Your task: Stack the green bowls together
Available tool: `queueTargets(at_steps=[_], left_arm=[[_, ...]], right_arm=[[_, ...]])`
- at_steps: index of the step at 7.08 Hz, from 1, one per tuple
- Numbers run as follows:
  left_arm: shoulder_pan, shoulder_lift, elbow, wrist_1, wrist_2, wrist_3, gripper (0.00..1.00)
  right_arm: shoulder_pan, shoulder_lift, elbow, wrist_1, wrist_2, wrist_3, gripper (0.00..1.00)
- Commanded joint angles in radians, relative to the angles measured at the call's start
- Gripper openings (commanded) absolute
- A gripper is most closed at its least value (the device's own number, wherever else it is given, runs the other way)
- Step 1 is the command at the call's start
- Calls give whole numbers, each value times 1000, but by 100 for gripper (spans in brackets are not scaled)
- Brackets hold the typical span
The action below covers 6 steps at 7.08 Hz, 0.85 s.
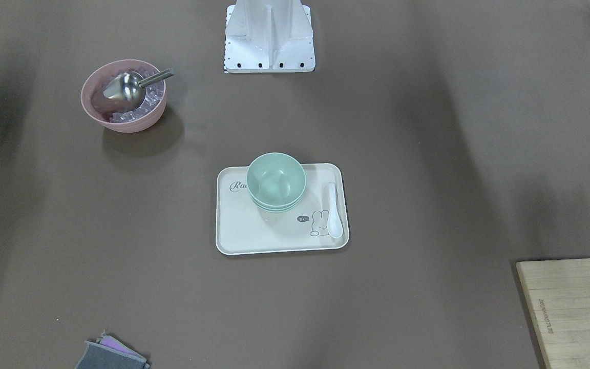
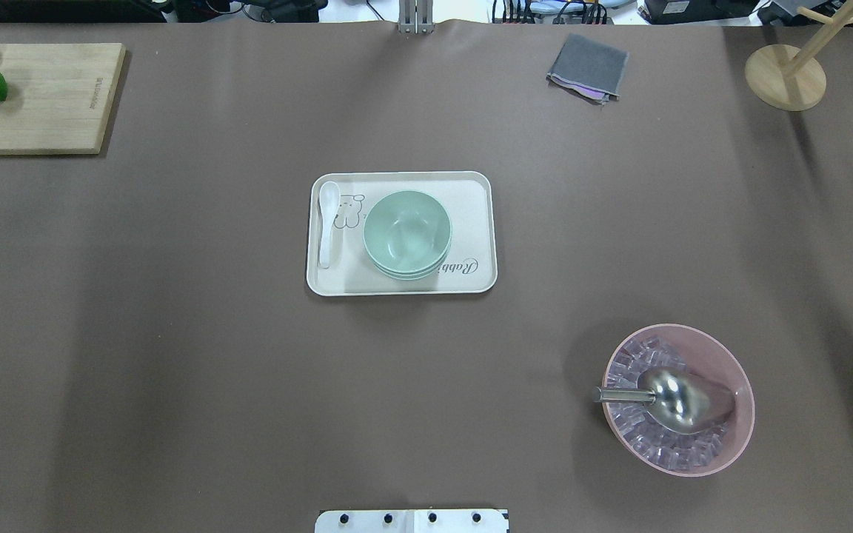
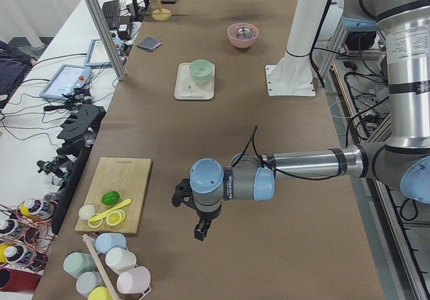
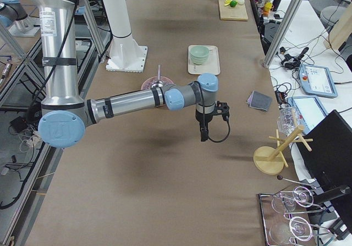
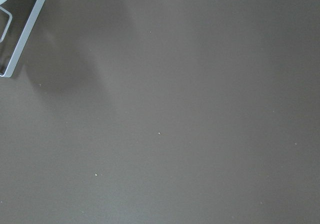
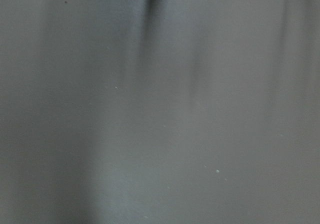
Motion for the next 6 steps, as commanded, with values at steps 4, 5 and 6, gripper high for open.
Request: queueTargets(at_steps=[4,5,6], left_arm=[[2,-18,22,10,1,-11,98],[2,-34,25,15,1,-14,98],[2,-38,23,13,1,-14,98]], right_arm=[[90,-113,21,2,95,-72,100],[114,-148,53,4,128,-75,100],[117,-191,93,4,130,-74,100]])
